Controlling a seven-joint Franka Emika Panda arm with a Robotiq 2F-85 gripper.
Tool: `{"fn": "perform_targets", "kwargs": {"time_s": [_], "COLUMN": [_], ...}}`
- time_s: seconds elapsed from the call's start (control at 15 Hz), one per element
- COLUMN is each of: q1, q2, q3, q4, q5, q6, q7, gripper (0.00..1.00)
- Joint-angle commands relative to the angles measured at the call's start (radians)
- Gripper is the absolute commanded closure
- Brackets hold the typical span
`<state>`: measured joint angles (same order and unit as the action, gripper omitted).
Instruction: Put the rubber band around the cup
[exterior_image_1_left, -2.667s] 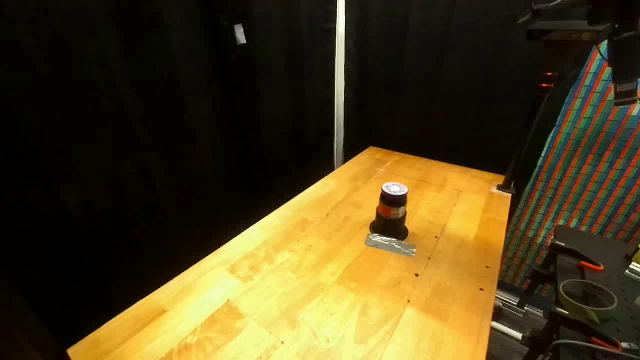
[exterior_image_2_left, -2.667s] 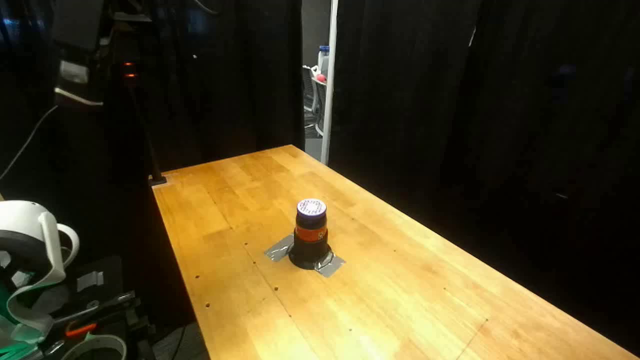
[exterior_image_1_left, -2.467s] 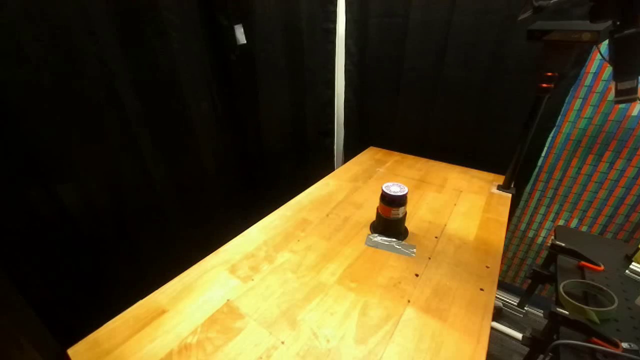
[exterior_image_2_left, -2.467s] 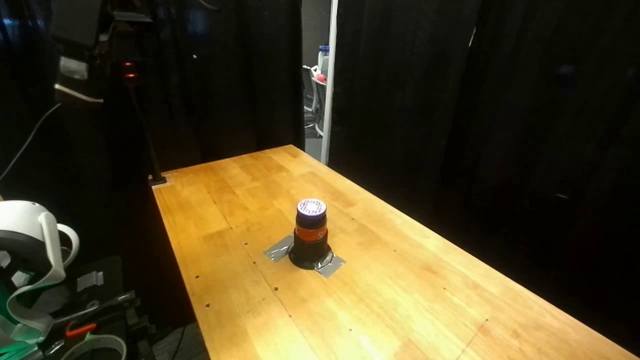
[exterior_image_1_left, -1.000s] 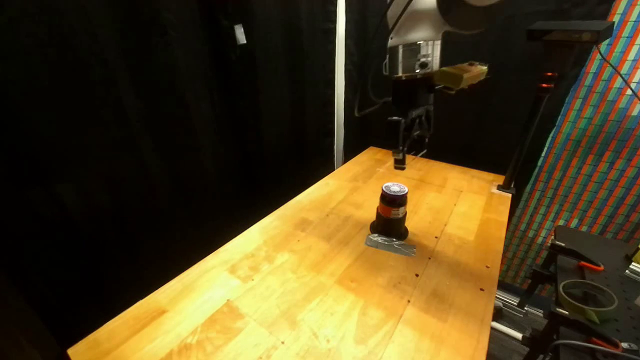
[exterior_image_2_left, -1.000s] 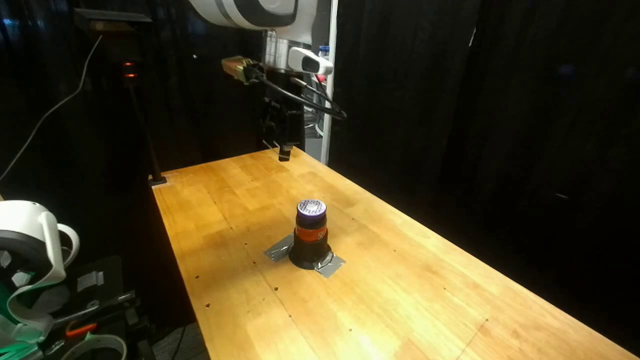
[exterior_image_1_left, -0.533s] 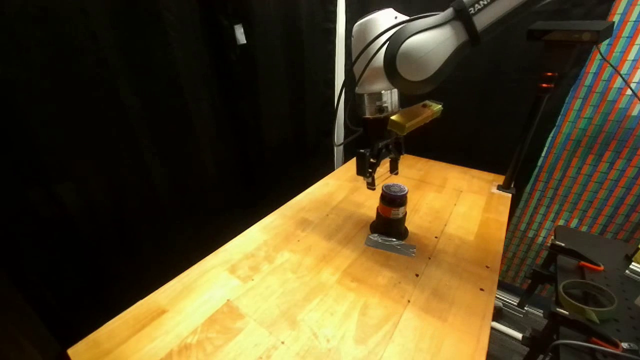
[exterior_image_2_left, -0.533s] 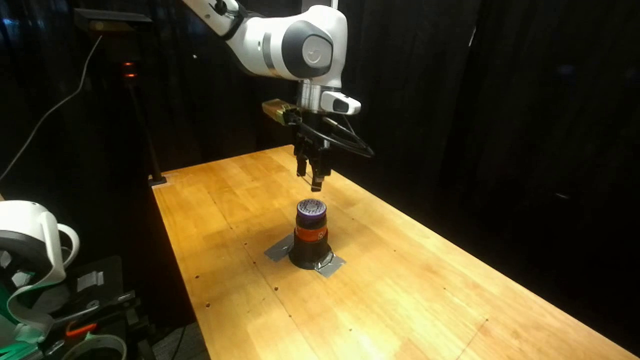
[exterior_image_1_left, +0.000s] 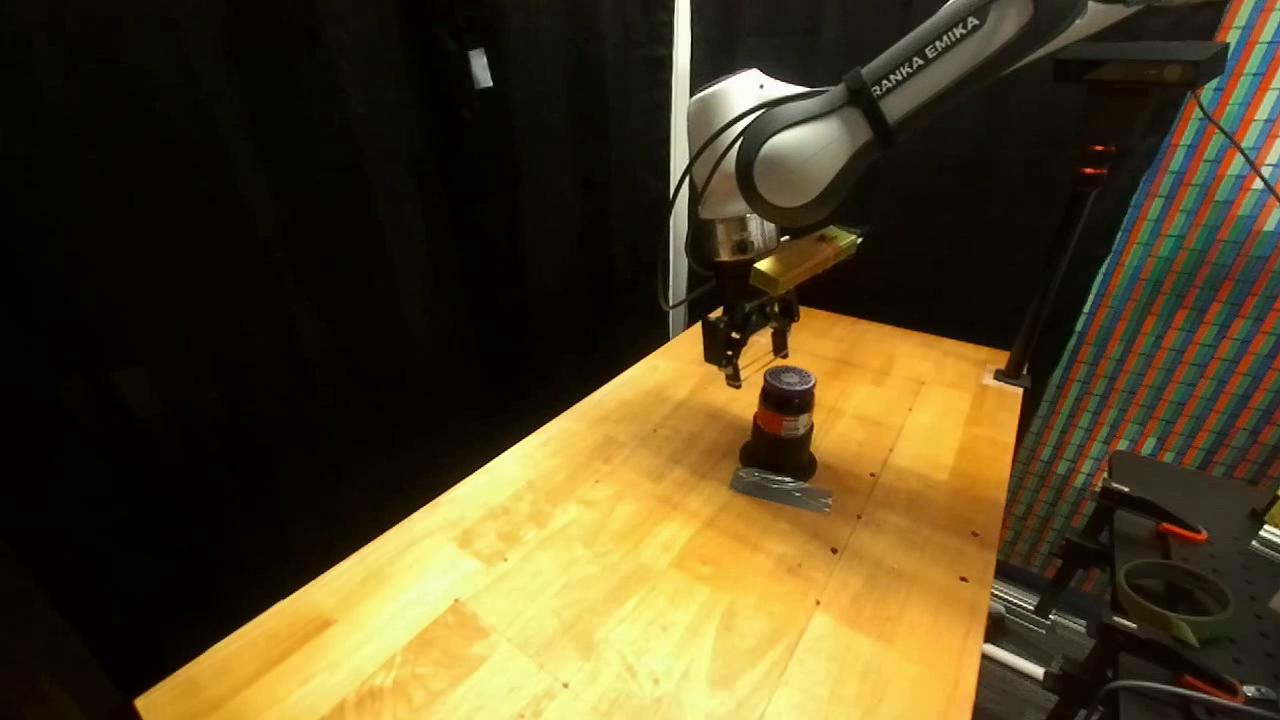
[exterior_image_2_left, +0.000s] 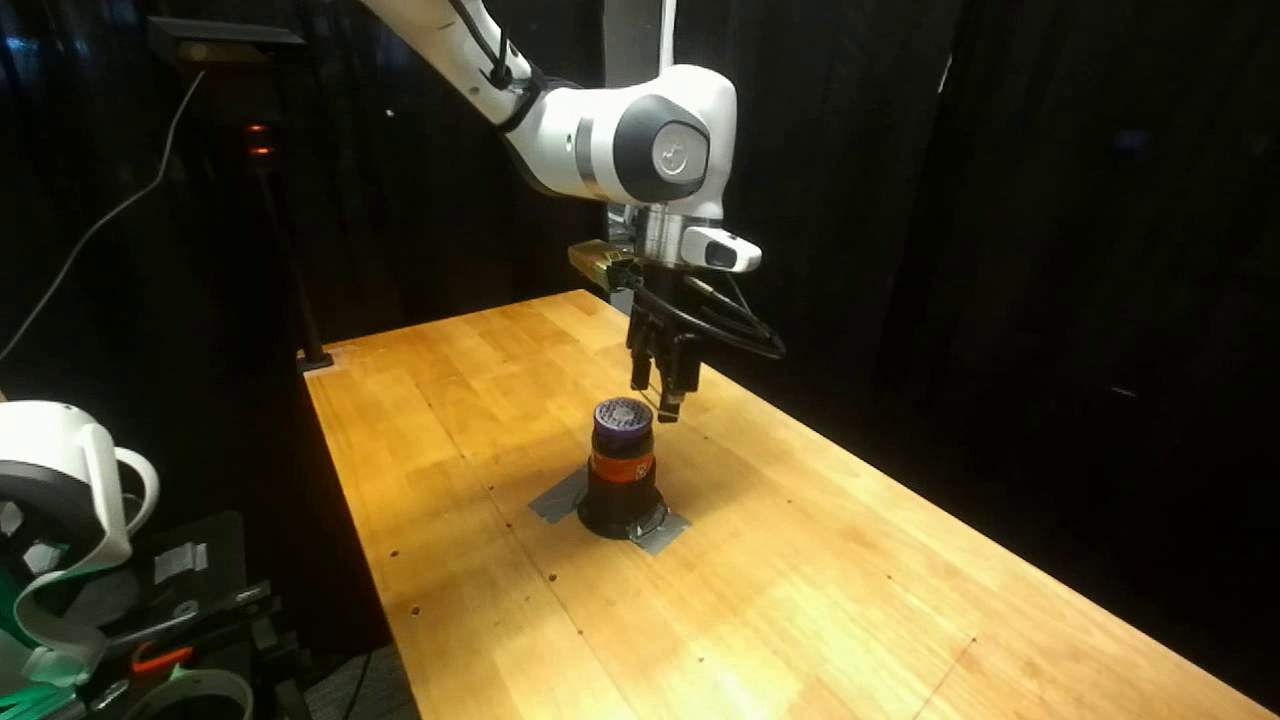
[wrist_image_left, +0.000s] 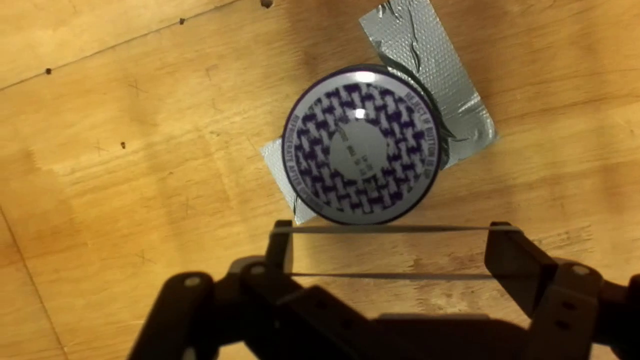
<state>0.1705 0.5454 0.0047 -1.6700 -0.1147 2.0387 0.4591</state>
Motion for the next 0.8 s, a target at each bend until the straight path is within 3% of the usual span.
{"fn": "perform_targets", "kwargs": {"time_s": [0.0, 0.2, 0.73], "q1": [0.012, 0.005, -0.057], "q2": [0.037, 0.037, -0.014], "q3": [-0.022, -0.02, 0.034], "q4": [0.059, 0.056, 0.028], "q5": [0.002, 0.017, 0.18], "q6": [-0.043, -0.078, -0.284], "q7": [0.021, 0.006, -0.191], "gripper": [0.0, 0.0, 0.0]}}
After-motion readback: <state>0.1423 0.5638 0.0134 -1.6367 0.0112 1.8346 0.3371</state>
